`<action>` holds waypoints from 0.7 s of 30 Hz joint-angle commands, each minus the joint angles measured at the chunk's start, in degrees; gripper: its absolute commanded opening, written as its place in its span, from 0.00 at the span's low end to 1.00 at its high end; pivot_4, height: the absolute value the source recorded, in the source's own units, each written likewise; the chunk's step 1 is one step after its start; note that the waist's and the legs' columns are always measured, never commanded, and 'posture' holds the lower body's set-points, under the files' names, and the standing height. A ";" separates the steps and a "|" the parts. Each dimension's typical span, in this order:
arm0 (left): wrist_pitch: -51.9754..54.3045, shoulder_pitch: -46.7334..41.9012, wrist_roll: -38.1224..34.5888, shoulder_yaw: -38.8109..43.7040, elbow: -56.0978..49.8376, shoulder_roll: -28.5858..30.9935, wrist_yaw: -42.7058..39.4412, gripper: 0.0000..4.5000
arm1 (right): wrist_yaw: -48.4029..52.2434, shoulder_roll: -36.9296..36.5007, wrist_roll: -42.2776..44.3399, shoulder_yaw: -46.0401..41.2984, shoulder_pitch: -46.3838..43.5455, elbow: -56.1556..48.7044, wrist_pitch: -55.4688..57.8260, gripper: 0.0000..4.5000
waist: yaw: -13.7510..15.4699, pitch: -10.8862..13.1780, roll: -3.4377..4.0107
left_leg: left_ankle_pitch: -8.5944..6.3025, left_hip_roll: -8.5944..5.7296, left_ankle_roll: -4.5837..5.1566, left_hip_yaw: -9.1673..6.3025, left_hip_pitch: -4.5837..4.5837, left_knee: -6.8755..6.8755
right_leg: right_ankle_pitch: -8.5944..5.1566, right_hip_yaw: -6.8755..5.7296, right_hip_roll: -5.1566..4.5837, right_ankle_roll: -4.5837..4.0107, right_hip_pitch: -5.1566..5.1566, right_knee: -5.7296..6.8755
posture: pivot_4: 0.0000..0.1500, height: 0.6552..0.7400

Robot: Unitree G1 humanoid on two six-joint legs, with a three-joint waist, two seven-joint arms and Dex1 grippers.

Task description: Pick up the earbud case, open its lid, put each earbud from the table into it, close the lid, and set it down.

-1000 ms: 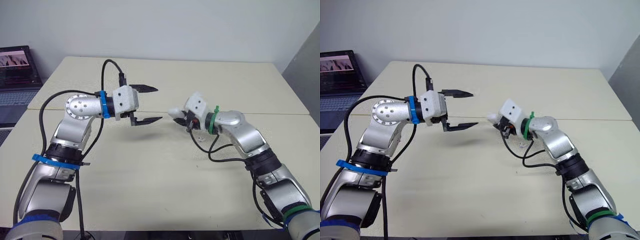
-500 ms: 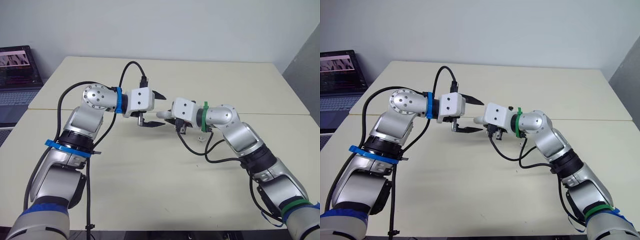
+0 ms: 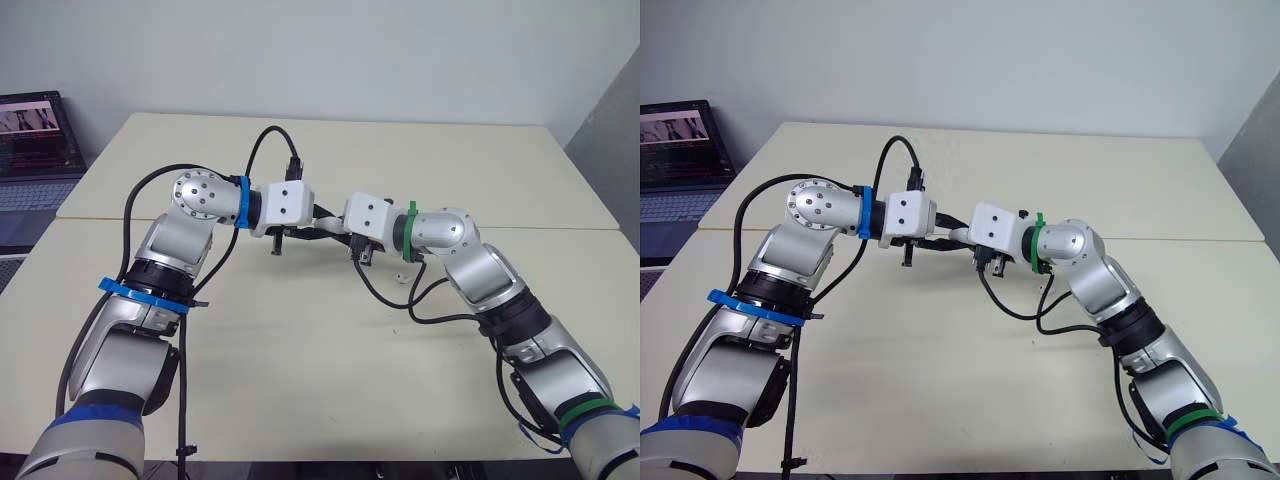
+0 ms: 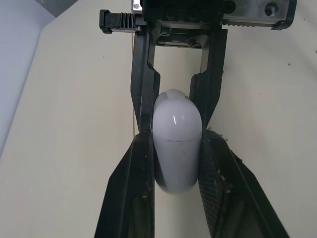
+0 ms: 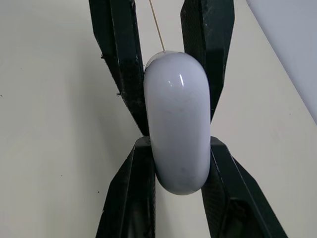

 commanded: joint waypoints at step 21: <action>53.39 10.15 -29.36 17.38 -17.50 0.60 3.78 0.17 | 0.87 0.25 22.50 -18.20 4.85 -16.47 25.72 1.00 | -0.02 0.00 0.00 | 0.15 -0.01 -0.06 -0.60 -0.01 0.12 | -0.06 -0.60 -0.02 -0.10 0.05 0.49 | 1.00 1.00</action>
